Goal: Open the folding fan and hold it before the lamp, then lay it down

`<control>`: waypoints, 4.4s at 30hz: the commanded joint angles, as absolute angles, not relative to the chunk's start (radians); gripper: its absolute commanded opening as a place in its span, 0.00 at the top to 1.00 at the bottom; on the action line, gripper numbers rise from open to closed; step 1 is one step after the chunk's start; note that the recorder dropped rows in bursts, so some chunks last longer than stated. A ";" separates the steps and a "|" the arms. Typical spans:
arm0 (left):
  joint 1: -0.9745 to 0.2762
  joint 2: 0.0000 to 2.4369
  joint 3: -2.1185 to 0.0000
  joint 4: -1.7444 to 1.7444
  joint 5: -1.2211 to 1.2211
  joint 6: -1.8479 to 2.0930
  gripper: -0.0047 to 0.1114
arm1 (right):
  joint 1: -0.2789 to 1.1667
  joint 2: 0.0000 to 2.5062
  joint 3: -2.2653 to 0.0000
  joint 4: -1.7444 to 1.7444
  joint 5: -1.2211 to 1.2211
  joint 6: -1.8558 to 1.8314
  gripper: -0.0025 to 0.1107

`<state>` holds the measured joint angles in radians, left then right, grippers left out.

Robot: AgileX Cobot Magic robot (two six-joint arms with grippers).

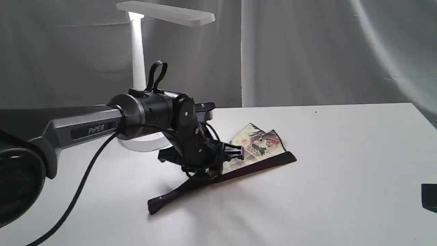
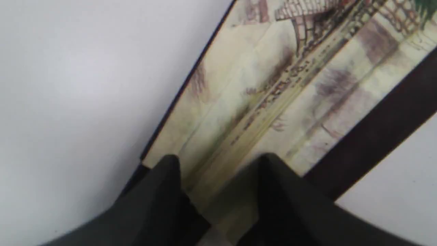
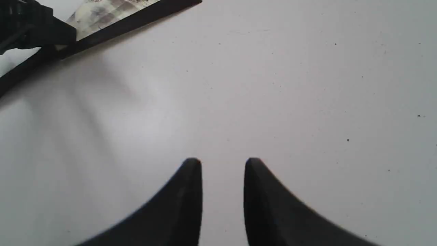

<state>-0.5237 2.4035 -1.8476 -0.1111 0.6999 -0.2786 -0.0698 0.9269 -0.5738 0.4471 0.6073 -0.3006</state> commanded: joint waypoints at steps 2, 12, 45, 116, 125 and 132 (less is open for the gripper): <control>-0.529 2.384 -1.844 -0.060 0.751 -0.121 0.60 | -0.069 0.927 -0.567 0.453 0.593 -0.309 0.77; -0.527 2.336 -1.844 0.081 1.032 0.048 0.39 | -0.069 0.927 -0.567 0.453 0.593 -0.309 0.77; -0.529 2.229 -1.684 -0.021 1.221 0.126 0.39 | -0.069 0.927 -0.567 0.453 0.597 -0.311 0.77; -0.476 2.120 -1.576 -0.162 1.083 -0.019 0.39 | -0.069 1.805 -0.619 1.643 0.915 -1.210 0.56; -0.476 2.120 -1.574 -0.092 1.152 0.000 0.39 | -0.069 1.825 -0.624 1.744 0.946 -1.297 0.56; -0.476 2.120 -1.574 -0.068 1.145 0.000 0.39 | -0.069 1.903 -0.751 1.678 0.950 -1.179 0.56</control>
<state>-0.4773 2.1343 -1.5771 -0.0742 1.1482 0.0000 -0.0698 1.8857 -0.7258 1.6934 0.9348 -1.2054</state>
